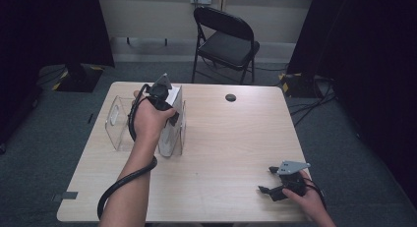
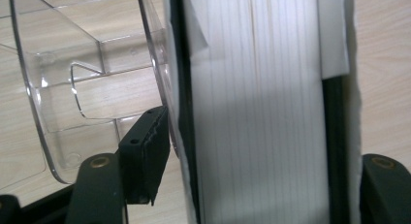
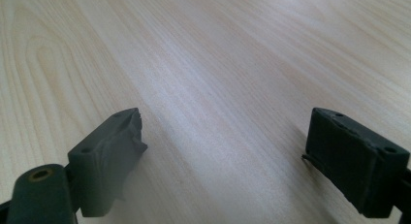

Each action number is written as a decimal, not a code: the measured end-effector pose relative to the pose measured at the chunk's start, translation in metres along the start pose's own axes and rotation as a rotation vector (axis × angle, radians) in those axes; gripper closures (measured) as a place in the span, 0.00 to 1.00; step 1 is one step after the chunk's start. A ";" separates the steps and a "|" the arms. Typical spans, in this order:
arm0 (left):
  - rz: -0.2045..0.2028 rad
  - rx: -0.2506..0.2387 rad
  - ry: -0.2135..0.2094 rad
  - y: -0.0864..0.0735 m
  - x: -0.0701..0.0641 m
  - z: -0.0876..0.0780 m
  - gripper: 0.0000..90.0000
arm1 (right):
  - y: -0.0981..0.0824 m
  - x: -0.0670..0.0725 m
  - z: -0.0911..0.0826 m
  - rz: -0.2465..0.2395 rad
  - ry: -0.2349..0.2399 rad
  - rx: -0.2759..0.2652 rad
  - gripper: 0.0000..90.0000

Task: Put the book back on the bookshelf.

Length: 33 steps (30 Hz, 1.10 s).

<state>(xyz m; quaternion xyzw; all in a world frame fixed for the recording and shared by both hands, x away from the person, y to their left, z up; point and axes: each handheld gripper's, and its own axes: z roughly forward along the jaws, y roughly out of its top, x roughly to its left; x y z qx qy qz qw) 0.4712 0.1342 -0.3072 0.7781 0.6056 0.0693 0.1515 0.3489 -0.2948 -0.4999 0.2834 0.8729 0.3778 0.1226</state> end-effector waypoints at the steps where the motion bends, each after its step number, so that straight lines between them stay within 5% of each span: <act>1: 0.006 -0.002 0.003 -0.001 0.000 0.000 0.37 | 0.000 0.000 0.000 0.000 0.000 0.000 0.14; 6: 0.056 0.002 -0.003 -0.004 0.002 -0.003 0.36 | 0.000 0.000 0.000 0.000 0.000 0.000 0.14; 7: 0.024 -0.006 -0.010 -0.005 0.000 -0.002 0.36 | 0.000 0.000 0.000 -0.001 0.000 0.000 0.14; 9: 0.055 -0.005 -0.003 -0.006 0.002 -0.004 0.36 | 0.000 0.000 0.000 -0.001 0.000 0.000 0.14; 23: 0.075 -0.025 -0.026 -0.017 0.004 -0.011 0.35 | 0.000 0.000 0.000 0.000 0.001 0.000 0.14; 25: 0.054 -0.032 -0.038 -0.019 0.003 -0.010 0.35 | 0.000 0.000 0.000 0.000 0.000 0.000 0.14; 26: 0.081 -0.027 -0.023 -0.020 0.004 -0.011 0.35 | 0.000 0.000 0.000 -0.001 0.000 0.000 0.14; 33: 0.085 -0.039 -0.034 -0.026 0.002 -0.012 0.35 | 0.000 0.000 0.000 0.001 -0.002 -0.001 0.14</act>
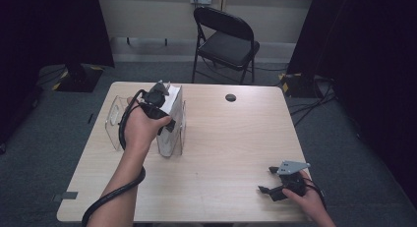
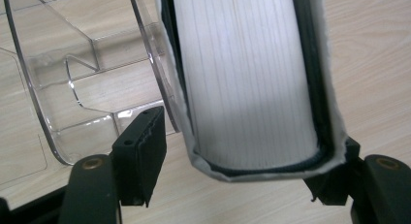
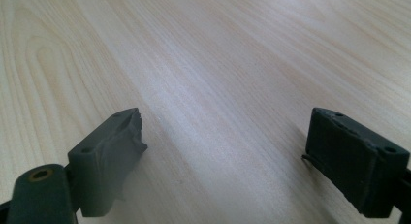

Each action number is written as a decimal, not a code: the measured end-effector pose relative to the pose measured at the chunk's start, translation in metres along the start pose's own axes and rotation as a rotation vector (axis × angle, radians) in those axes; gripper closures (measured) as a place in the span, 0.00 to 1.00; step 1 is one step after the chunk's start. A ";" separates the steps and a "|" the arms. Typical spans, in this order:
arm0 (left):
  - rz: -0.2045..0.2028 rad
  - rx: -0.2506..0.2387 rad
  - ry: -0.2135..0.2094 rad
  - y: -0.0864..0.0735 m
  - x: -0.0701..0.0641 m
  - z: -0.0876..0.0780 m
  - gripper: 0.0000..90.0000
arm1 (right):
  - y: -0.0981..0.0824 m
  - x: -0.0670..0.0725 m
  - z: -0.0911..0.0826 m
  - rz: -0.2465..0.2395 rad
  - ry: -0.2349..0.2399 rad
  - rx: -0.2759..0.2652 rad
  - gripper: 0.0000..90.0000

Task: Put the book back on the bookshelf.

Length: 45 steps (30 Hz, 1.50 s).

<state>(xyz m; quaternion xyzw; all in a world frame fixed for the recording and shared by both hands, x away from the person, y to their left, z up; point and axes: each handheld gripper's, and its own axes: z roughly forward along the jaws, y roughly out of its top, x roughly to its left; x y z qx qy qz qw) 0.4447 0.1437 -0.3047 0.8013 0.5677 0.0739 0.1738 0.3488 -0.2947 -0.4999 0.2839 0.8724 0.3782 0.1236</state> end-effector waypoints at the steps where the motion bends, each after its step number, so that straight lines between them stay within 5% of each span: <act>1: -0.005 -0.002 -0.002 -0.001 -0.001 0.000 0.35 | 0.000 0.000 0.000 0.001 0.000 -0.001 0.14; 30: 0.056 -0.020 -0.039 -0.026 0.005 -0.001 0.35 | 0.000 0.000 0.000 0.000 0.002 -0.001 0.14; 45: 0.092 -0.023 -0.075 -0.042 -0.004 0.005 0.35 | 0.000 0.000 0.000 -0.001 0.001 -0.001 0.14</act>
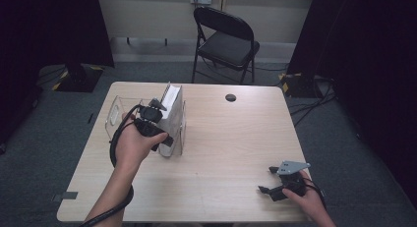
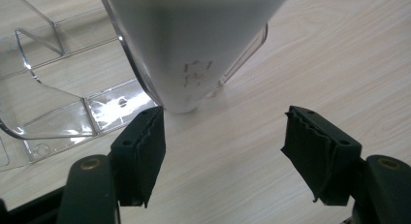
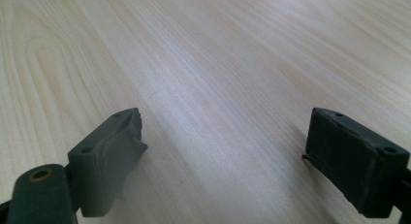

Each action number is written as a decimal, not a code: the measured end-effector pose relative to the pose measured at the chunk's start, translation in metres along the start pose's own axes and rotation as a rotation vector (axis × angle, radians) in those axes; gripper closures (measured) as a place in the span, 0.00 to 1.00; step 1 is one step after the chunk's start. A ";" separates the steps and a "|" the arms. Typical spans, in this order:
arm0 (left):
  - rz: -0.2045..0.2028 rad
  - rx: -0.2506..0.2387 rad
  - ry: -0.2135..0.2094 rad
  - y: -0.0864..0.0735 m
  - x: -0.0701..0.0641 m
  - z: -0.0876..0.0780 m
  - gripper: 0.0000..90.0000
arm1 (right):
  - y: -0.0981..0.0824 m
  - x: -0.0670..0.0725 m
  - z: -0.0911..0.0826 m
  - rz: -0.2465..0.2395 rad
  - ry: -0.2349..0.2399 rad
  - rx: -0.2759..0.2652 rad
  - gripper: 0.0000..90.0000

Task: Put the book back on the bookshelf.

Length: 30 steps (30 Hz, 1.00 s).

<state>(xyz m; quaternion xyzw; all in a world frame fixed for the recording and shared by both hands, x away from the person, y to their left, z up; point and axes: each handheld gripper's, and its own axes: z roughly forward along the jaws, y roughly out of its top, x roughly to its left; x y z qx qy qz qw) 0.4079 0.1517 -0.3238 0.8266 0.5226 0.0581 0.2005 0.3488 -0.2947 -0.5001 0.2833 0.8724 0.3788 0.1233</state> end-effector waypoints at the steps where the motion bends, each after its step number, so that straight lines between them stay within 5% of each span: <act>1: 0.006 0.002 -0.008 -0.001 0.000 0.001 0.35 | 0.000 0.000 0.000 0.000 0.000 0.000 0.14; 30: 0.002 0.000 -0.049 -0.022 0.001 0.020 0.34 | 0.000 0.000 0.000 -0.001 0.002 0.002 0.14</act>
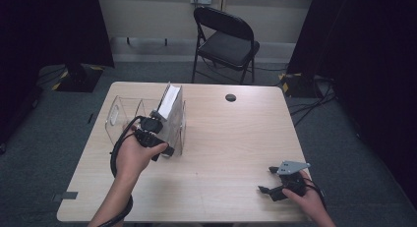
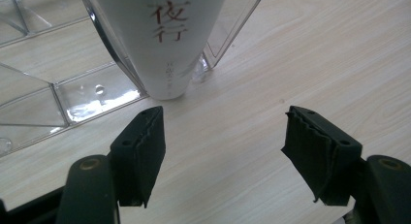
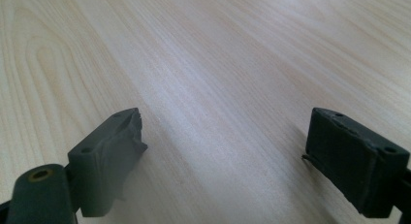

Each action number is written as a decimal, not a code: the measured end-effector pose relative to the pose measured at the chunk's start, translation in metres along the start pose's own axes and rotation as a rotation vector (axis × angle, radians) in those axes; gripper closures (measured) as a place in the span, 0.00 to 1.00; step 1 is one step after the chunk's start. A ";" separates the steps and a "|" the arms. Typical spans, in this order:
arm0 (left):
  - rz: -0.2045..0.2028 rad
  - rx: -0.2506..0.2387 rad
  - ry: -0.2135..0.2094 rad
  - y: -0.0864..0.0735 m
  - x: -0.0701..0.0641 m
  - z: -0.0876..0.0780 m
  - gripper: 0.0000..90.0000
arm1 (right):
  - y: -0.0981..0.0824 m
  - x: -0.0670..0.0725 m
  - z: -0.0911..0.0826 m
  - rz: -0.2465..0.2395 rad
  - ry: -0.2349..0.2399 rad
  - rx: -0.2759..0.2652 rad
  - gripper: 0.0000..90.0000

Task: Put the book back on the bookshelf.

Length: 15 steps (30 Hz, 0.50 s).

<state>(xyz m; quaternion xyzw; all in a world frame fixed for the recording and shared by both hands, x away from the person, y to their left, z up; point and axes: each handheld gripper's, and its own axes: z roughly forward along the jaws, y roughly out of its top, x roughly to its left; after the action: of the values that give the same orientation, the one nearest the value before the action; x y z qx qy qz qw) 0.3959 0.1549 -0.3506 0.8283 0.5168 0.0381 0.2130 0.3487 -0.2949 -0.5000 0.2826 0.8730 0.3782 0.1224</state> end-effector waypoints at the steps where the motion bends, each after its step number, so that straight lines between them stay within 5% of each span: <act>1: -0.004 0.001 0.000 -0.001 0.000 0.001 0.34 | 0.000 0.000 0.000 0.000 0.000 0.000 0.14; 15: -0.002 -0.008 -0.032 -0.010 -0.007 0.012 0.34 | 0.000 0.000 0.000 0.001 0.000 0.001 0.14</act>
<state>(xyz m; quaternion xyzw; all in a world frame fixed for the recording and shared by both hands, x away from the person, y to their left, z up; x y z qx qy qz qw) 0.3871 0.1484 -0.3648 0.8275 0.5138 0.0266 0.2248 0.3486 -0.2948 -0.4999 0.2832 0.8729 0.3780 0.1221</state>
